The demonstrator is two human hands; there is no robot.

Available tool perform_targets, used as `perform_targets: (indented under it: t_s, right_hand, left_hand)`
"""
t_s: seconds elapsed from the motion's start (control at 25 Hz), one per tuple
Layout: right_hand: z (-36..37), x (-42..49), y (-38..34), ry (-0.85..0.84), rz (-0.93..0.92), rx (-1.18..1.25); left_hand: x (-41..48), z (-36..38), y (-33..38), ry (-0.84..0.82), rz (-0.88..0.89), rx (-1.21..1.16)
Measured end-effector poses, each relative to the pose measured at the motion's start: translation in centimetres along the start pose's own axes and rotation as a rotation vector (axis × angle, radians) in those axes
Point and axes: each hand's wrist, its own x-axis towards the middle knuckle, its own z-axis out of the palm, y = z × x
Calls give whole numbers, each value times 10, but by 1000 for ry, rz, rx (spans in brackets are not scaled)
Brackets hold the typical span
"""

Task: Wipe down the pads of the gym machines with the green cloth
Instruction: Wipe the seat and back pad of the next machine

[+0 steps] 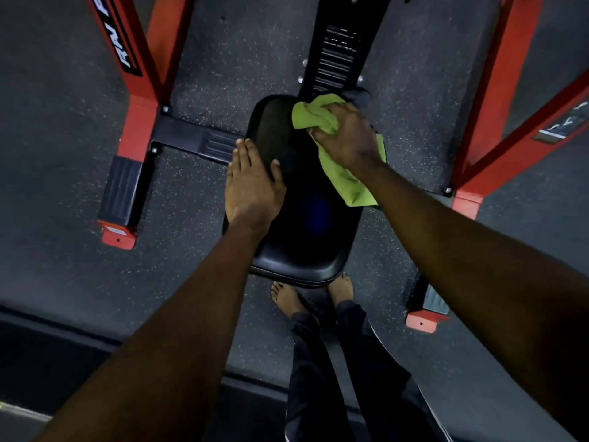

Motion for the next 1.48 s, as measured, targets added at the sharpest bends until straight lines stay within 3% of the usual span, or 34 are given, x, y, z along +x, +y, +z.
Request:
perform_targets:
  t_s: [0.12,0.24,0.48,0.72,0.96,1.08,1.24,1.48]
  right_hand:
    - [-1,-40,21,75,146,77]
    - [4,-73,32,89,79,89]
    - [-11,-1,32,102,230,136]
    - [3,-87,59,184,336,384]
    - [-2,-43,63,216,496,533]
    - [0,-93,62,161,544,701]
    - [24,-181,33,146,473,668]
    - [16,-122,50,228,577,790]
  left_hand:
    - [-1,0,2,9,1,-12]
    - [-2,0,0,17,-11,6]
    - [0,1,0,28,-12,7]
    - [1,1,3,45,-37,-2]
    - [0,3,4,58,-41,-1]
    - [-1,2,7,78,-44,-1]
    - [-3,1,8,66,-59,-11]
    - [-5,-1,10,64,-71,-22]
